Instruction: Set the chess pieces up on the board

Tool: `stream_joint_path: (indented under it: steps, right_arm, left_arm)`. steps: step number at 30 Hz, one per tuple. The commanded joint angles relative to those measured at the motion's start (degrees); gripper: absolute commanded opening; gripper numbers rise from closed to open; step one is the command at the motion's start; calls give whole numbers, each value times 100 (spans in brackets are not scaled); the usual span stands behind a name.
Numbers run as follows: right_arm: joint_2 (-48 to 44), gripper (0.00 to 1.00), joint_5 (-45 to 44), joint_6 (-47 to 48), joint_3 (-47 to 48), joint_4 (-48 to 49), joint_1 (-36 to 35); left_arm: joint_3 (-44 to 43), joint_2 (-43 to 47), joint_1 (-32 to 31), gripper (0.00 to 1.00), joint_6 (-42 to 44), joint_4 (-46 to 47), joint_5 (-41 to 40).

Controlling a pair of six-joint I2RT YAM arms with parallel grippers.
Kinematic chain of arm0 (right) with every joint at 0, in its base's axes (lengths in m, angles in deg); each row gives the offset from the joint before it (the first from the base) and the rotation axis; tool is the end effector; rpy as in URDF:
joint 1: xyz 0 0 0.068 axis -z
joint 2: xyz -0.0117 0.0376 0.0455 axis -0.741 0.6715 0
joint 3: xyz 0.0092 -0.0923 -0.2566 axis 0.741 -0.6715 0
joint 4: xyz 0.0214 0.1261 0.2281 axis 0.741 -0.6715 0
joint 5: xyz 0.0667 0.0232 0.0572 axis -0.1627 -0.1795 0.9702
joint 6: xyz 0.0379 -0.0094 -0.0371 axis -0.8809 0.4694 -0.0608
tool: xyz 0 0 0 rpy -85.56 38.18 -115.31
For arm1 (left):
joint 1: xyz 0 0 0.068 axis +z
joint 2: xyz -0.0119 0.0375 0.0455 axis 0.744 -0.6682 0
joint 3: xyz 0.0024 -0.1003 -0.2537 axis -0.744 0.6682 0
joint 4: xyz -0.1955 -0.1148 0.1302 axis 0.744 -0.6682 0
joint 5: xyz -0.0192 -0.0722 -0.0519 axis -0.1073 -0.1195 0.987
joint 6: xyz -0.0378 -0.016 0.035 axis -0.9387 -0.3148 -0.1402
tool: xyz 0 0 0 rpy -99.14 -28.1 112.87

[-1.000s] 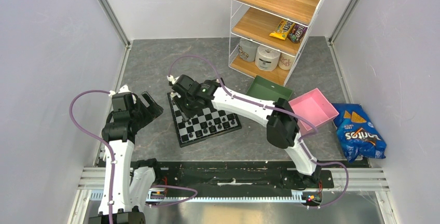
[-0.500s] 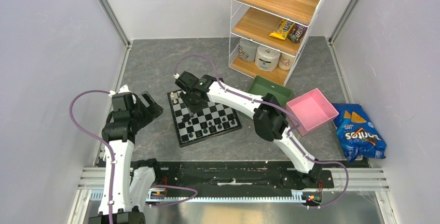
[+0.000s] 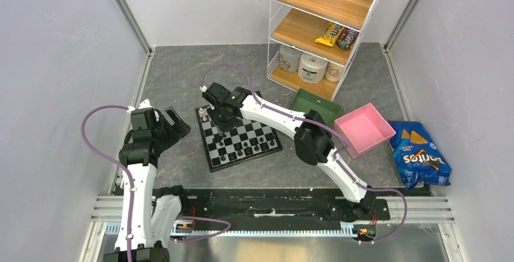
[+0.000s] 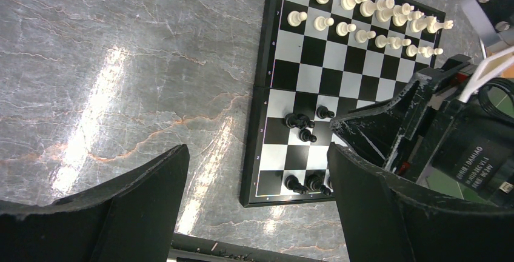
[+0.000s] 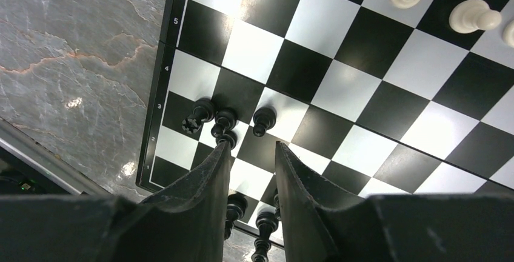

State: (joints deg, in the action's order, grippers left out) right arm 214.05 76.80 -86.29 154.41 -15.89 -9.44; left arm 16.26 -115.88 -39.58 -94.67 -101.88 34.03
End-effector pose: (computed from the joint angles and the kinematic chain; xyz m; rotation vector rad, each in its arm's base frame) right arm 0.2798 0.4369 0.2173 -0.8590 2.5948 0.4624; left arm 0.1417 0.0181 0.2857 -0.7115 2.2555 -0.2694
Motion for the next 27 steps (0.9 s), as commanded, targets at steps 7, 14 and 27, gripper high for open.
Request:
stream_joint_path:
  steps: [7,14,27]
  right_arm:
    - [257,33,42,52,340,70,-9]
    - [295,31,33,77,375,81,-14]
    - [383,22,50,102,469,72,-14]
  left_arm:
    - [-20,13,-5,91,-106,202,46]
    - [-13,23,-4,91,-114,200,46]
    - [-18,19,-5,91,-107,205,54]
